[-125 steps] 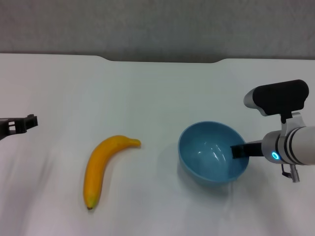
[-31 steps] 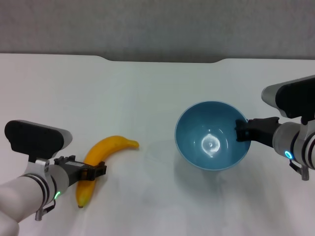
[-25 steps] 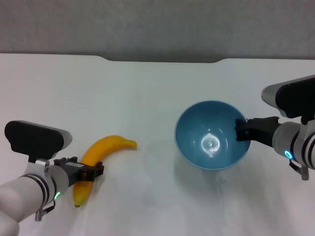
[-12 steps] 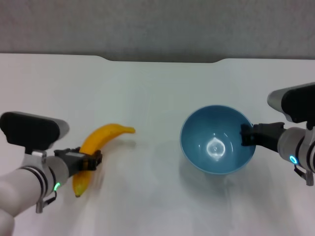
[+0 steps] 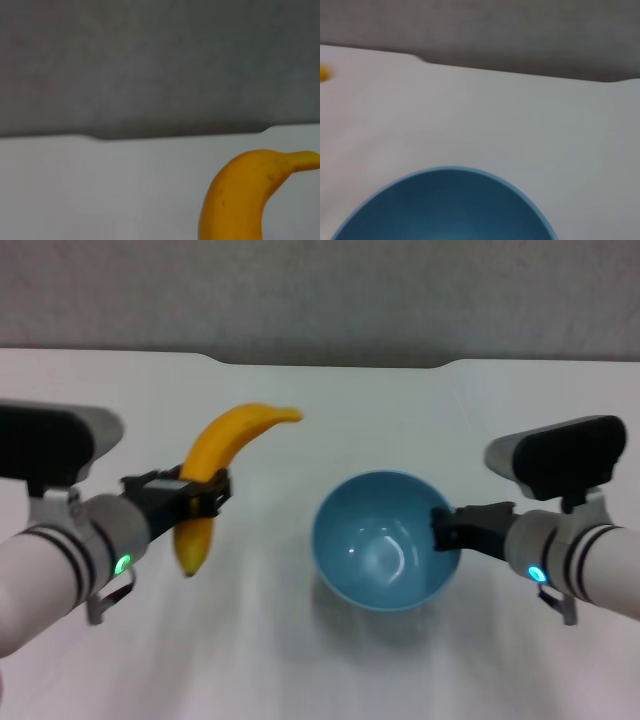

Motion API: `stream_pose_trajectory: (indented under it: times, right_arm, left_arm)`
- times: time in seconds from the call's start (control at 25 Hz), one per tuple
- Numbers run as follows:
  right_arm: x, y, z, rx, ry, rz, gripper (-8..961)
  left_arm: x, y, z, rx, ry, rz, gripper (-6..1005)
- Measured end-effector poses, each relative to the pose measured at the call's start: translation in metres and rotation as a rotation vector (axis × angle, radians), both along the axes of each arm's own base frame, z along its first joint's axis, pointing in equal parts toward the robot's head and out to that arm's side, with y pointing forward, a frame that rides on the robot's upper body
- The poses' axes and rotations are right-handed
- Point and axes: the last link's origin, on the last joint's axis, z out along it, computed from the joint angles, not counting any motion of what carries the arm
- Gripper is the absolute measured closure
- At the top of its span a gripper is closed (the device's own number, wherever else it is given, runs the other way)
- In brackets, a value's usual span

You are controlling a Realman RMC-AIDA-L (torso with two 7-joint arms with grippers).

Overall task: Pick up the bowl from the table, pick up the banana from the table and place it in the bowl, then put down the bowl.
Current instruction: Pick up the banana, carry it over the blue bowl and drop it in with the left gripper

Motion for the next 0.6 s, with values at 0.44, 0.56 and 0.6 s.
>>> stream_pose_trajectory:
  times: [0.44,0.56,0.6]
  right_arm:
    - [-0.025,0.001,-0.022,-0.063,0.024,0.066,919]
    - [-0.032,0.003,-0.024,-0.068,0.023,0.091,919]
    - [-0.033,0.003,-0.024,-0.069,0.024,0.096,919]
  left_arm:
    - [0.052,0.003,-0.006,-0.018,-0.048,-0.146,480]
    - [0.057,0.003,-0.01,-0.026,-0.073,-0.158,478]
    - [0.057,0.003,-0.01,-0.026,-0.073,-0.158,478]
